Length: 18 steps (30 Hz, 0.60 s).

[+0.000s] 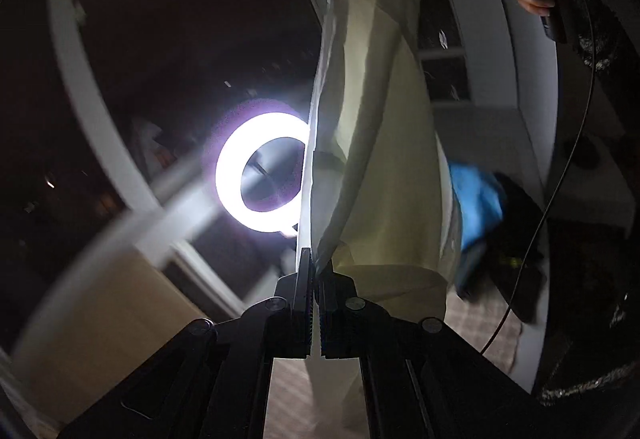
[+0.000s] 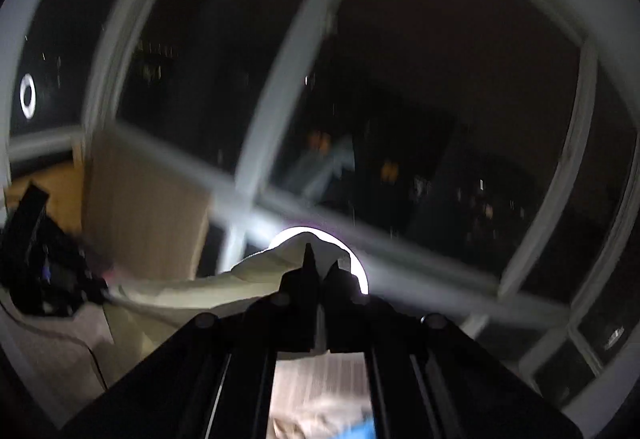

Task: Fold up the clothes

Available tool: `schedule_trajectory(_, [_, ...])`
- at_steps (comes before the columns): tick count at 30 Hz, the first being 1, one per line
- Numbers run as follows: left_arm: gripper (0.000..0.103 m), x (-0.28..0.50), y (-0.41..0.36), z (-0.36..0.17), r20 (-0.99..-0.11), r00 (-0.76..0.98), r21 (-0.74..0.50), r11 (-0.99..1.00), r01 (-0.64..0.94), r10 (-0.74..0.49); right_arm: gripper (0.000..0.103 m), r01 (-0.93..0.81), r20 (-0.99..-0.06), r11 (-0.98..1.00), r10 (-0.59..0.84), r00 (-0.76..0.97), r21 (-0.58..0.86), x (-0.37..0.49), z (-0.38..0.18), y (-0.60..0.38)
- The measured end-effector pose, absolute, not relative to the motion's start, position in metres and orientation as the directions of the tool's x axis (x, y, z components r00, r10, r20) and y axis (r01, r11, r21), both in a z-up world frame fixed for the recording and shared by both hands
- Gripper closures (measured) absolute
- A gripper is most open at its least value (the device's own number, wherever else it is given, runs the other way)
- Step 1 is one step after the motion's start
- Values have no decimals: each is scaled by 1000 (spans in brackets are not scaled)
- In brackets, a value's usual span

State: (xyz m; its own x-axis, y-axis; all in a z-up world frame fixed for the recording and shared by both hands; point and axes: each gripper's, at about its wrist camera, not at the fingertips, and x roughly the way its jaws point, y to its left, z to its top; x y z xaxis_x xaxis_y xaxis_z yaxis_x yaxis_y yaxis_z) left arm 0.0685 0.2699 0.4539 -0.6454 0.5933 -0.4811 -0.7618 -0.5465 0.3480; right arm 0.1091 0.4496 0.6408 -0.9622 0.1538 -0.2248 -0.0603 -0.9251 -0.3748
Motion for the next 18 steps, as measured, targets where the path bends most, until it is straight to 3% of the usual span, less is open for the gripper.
schedule_trajectory(3, [102, 89, 251, 493, -415, -702, 394, -581, -712, 579, 101, -67, -128, -922, 124, -984, -381, 126, 683, 428])
schedule_trajectory(5, [102, 96, 242, 503, -418, -677, 346, -583, -735, 606, 101, -83, -122, -911, 144, -982, -404, 122, 687, 418])
schedule_trajectory(7, [102, 96, 249, 484, -485, -674, 370, -568, -735, 557, 101, -92, -202, -879, 208, -957, -468, 101, 671, 409])
schedule_trajectory(9, [102, 98, 254, 465, -535, -671, 397, -549, -736, 513, 101, -75, -222, -879, 200, -954, -470, 98, 664, 406])
schedule_trajectory(15, [102, 103, 246, 456, -516, -639, 307, -573, -759, 570, 101, -24, -221, -927, 114, -969, -374, 110, 671, 410])
schedule_trajectory(18, [102, 94, 254, 424, -555, -580, 225, -564, -795, 596, 101, -10, -325, -912, 156, -933, -410, 92, 642, 416])
